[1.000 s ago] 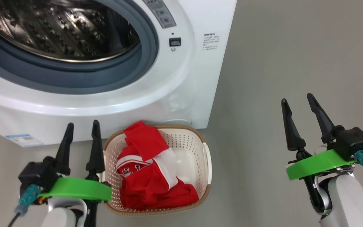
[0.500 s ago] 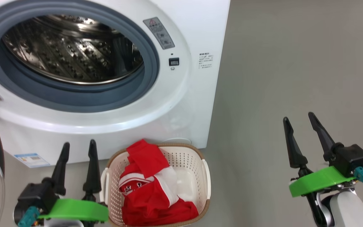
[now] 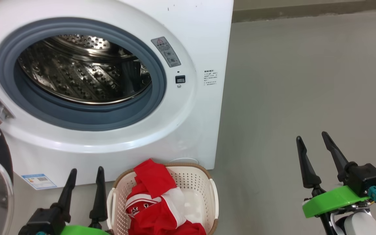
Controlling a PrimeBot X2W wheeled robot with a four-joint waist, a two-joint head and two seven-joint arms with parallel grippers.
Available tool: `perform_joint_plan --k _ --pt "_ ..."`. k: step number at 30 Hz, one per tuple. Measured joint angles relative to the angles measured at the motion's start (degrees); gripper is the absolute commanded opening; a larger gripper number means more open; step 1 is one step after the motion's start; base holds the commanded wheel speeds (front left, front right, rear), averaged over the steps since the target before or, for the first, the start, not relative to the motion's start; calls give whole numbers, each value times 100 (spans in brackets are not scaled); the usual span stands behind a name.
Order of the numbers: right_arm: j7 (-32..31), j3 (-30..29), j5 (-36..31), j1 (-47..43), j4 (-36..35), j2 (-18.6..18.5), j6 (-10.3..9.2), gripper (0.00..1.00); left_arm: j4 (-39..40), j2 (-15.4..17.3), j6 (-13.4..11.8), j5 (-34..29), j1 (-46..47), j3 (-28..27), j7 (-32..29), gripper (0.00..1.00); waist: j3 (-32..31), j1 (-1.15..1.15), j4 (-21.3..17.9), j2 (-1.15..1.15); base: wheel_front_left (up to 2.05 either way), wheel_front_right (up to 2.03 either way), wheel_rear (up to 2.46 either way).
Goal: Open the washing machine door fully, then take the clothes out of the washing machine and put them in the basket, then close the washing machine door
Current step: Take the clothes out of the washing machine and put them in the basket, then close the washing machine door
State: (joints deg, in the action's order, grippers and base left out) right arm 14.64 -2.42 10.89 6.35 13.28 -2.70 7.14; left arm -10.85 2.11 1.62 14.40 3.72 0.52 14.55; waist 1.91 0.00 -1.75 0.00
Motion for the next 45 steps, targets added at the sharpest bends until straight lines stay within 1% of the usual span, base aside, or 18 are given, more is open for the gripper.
perform_joint_plan --k 11,25,32,41,44,45 --pt "0 -16 0 -161 -10 5 0 100 3 5 1 -41 -146 -2 0 100 -152 0 96 0 0 0 0" --pt "0 -14 1 -167 -12 5 -1 100 29 7 -10 -105 -146 -37 0 100 -40 0 91 0 -9 9 0" --pt "0 -32 1 -166 -13 7 0 100 29 7 -16 -132 -143 -35 0 100 44 0 107 0 -108 108 0" --pt "0 -53 0 -163 -15 7 0 100 124 8 -7 -132 -140 -20 0 100 119 0 153 0 -183 183 0" --pt "0 -54 0 -163 -15 8 0 100 152 8 7 -132 -140 -11 0 100 140 0 172 0 -129 129 0" --pt "0 -54 -1 -163 -15 7 0 100 153 8 55 -131 -139 -5 0 100 145 0 179 0 -102 102 0"
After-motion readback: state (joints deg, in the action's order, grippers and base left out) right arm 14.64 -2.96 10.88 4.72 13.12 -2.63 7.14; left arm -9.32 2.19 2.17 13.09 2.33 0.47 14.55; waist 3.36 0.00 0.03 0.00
